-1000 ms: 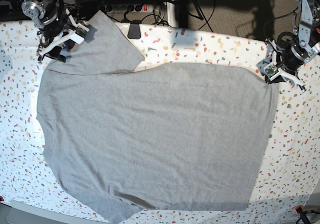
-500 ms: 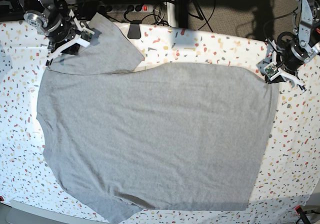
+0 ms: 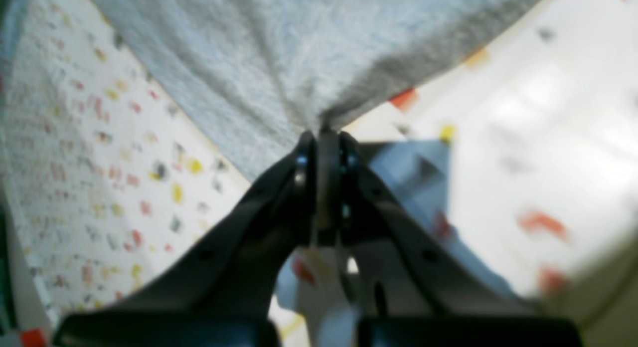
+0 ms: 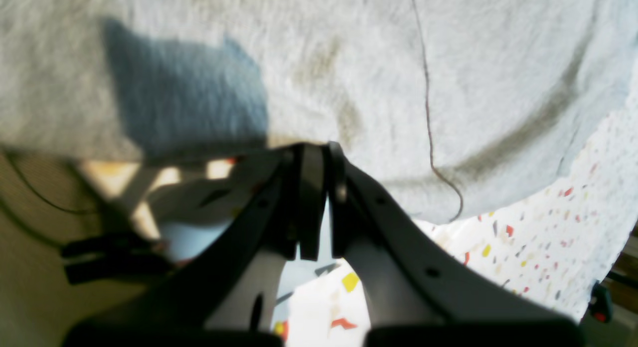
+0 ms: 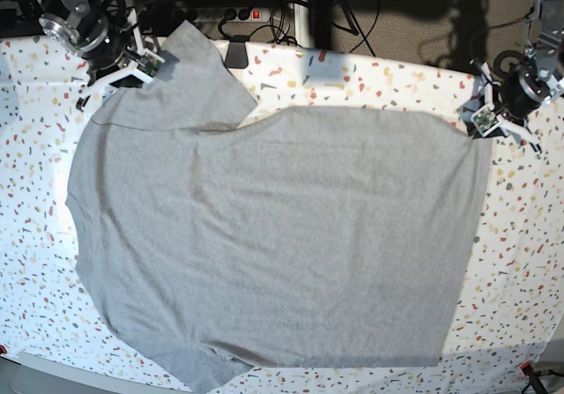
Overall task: Fold the T-shirt properly
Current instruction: 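Lift the collar edge with both grippers and fold it over the shirt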
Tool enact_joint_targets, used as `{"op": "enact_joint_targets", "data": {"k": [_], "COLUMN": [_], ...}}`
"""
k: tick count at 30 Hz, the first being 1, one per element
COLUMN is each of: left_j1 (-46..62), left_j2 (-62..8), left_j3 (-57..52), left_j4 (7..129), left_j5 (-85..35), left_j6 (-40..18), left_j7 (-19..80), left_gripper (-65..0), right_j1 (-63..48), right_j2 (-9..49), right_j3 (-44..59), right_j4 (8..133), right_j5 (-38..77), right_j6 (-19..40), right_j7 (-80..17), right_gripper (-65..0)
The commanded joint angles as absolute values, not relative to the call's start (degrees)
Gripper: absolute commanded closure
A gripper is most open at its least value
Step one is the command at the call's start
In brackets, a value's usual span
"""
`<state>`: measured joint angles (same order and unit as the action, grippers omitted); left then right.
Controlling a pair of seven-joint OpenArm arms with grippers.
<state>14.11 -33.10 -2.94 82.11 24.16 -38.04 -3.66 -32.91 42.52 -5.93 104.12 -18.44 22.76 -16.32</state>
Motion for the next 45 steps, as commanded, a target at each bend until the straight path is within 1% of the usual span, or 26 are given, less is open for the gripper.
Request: {"op": "enact_joint_targets", "data": {"k": [1, 4, 7, 12, 19, 23, 25, 30, 33, 37, 45], "left_j1": [14.9, 18.0, 20.3, 23.4, 30.2, 33.9, 34.8, 33.6, 30.8, 26.5, 17.7], "left_j2": [-35.4, -39.2, -41.0, -41.2, -41.1, -41.1, -41.1, -41.1, -40.9, -39.0, -34.1], "left_j3": [-3.3, -3.3, -3.3, -3.4, -3.7, -7.4, -10.3, -15.7, -15.7, -15.7, -15.7], "left_j4": [84.0, 87.9, 91.7, 95.5, 98.5, 100.4, 101.3, 102.2, 101.9, 101.4, 93.4], "left_j5": [21.5, 14.3, 11.3, 8.1, 7.9, 7.9, 7.8, 4.4, 4.4, 4.4, 4.4], "left_j6": [-38.4, -38.4, -38.4, -38.4, -38.4, -38.4, -38.4, -38.4, -38.3, -35.3, -35.4], "left_j7": [-3.9, -3.8, -0.7, 5.4, 5.6, 5.5, 4.5, -1.4, -0.6, 2.2, 1.2], "left_gripper": [0.0, 0.0, 0.0, 0.0, 0.0, 0.0, 0.0, 0.0, 0.0, 0.0, 0.0], "right_j1": [-34.0, -38.9, -44.3, -53.0, -61.2, -63.4, -63.4, -59.6, -55.0, -48.1, -36.4], "right_j2": [43.5, 43.5, 43.5, 43.2, 39.3, 36.9, 36.7, 37.1, 37.1, 36.7, 36.7], "right_j3": [-4.0, 0.6, 4.1, 8.2, 13.4, 16.4, 17.6, 20.1, 20.2, 20.0, 19.0], "right_j4": [106.2, 109.5, 112.5, 115.4, 116.9, 117.0, 117.0, 117.0, 116.9, 114.2, 105.4], "right_j5": [-17.6, -15.8, -15.8, -15.8, -15.8, -15.8, -15.6, -7.7, -3.8, 0.6, 6.1], "right_j6": [22.3, 22.4, 23.2, 23.1, 23.1, 23.1, 23.1, 23.0, 23.1, 23.1, 23.2], "right_j7": [-15.7, -15.7, -15.6, -15.5, -14.5, -13.0, -12.8, -9.7, -10.5, -12.1, -12.0], "right_gripper": [0.0, 0.0, 0.0, 0.0, 0.0, 0.0, 0.0, 0.0, 0.0, 0.0, 0.0]}}
